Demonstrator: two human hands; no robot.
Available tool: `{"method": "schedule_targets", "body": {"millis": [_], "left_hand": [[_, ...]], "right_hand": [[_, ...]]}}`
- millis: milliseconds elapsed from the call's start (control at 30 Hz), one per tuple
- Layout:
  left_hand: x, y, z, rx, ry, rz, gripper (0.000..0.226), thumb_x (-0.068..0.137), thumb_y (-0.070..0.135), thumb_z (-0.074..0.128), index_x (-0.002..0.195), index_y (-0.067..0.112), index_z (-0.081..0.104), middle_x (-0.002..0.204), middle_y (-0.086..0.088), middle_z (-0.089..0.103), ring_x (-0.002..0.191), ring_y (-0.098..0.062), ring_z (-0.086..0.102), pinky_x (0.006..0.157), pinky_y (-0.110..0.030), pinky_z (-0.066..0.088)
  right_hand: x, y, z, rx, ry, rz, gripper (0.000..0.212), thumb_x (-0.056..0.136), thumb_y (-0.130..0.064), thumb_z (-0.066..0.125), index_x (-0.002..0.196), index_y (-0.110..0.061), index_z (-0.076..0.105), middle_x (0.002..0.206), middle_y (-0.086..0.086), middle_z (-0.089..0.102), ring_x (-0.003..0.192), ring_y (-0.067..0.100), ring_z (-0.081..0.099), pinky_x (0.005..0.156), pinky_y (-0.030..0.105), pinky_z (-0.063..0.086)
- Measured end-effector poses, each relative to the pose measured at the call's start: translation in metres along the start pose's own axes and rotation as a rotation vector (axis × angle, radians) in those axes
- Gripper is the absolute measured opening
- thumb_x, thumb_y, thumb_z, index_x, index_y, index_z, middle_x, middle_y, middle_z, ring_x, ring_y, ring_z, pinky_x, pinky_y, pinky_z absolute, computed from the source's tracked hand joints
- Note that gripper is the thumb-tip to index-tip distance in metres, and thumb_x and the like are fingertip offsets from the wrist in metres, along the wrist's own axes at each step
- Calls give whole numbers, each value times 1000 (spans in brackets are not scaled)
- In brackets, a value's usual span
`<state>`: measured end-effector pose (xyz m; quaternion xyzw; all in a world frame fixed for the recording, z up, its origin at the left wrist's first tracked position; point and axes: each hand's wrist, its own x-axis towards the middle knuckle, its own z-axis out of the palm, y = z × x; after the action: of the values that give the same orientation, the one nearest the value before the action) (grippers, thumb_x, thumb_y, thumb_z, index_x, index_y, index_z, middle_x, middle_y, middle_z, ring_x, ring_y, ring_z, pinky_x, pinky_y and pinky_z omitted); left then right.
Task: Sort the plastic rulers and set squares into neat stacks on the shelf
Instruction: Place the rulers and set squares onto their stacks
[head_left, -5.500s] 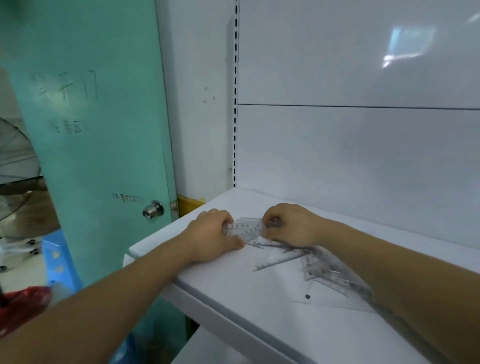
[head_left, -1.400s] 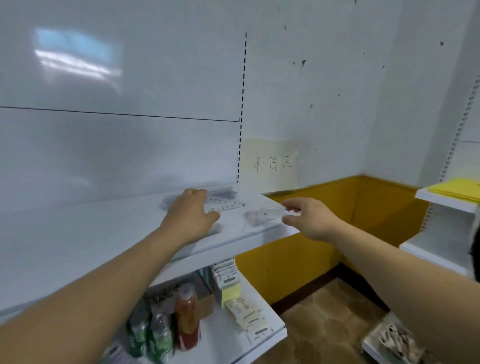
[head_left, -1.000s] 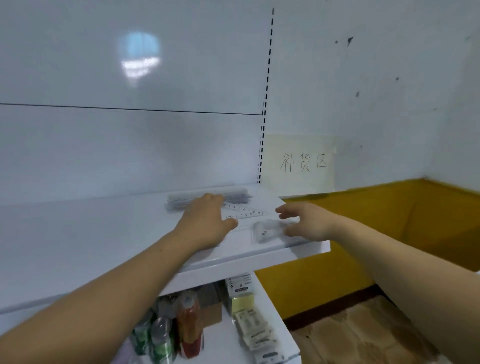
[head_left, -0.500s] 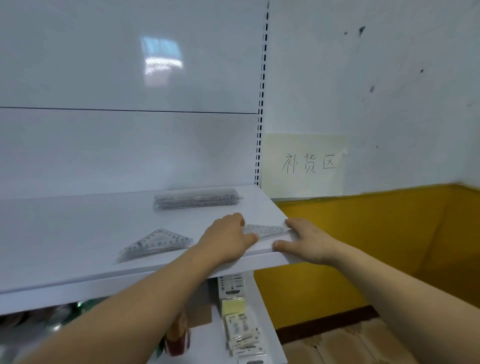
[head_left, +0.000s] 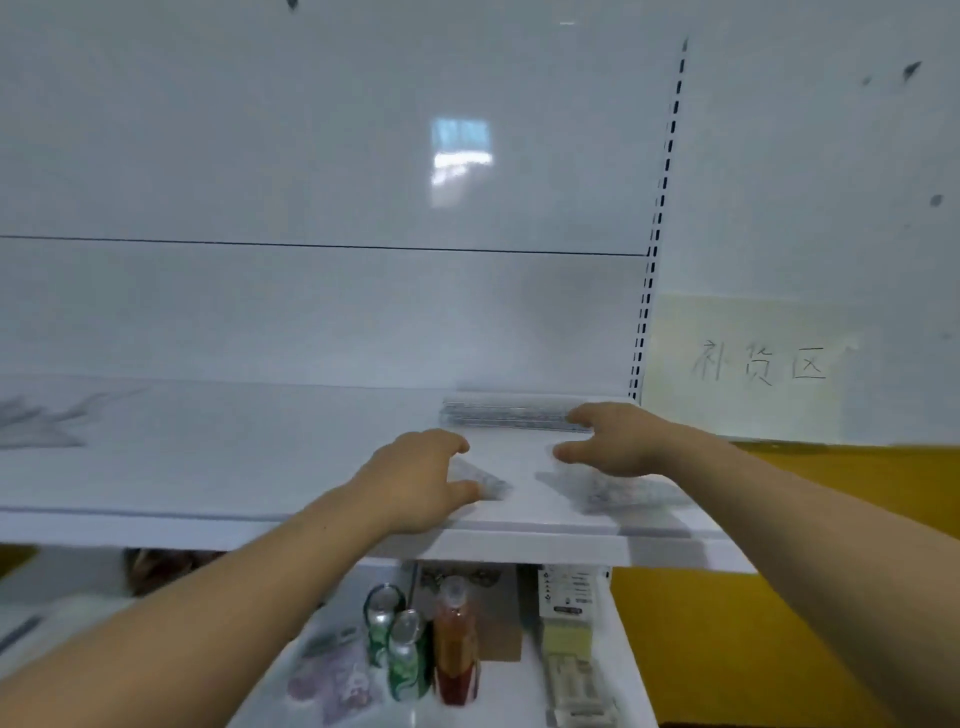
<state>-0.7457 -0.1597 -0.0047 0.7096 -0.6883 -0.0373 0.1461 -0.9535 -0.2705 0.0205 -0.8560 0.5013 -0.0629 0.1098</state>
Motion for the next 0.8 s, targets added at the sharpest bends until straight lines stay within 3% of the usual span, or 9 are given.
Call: {"method": "schedule_targets", "body": {"millis": [433, 600, 800], "left_hand": [[-140, -288, -101, 50, 89, -456, 68, 89, 59, 46, 146, 25, 29, 154, 5, 28, 139, -17, 28, 113, -33, 25], [-184, -390, -136, 24, 129, -599, 66, 88, 55, 50, 144, 25, 34, 152, 3, 33, 136, -17, 34, 109, -32, 30], [-202, -481, -161, 47, 141, -719, 63, 88, 48, 54, 143, 22, 36, 151, 1, 35, 135, -21, 36, 108, -32, 31]], "right_hand": [[92, -341, 76, -98, -85, -425, 70, 93, -57, 42, 149, -20, 25, 155, 4, 25, 140, 23, 28, 111, 34, 26], [120, -449, 115, -67, -124, -507, 71, 92, -58, 43, 149, -20, 24, 155, 5, 25, 139, 23, 29, 110, 34, 26], [170, -529, 151, -77, -222, -501, 83, 88, -63, 44, 151, -20, 14, 157, 5, 20, 141, 24, 27, 110, 34, 26]]}}
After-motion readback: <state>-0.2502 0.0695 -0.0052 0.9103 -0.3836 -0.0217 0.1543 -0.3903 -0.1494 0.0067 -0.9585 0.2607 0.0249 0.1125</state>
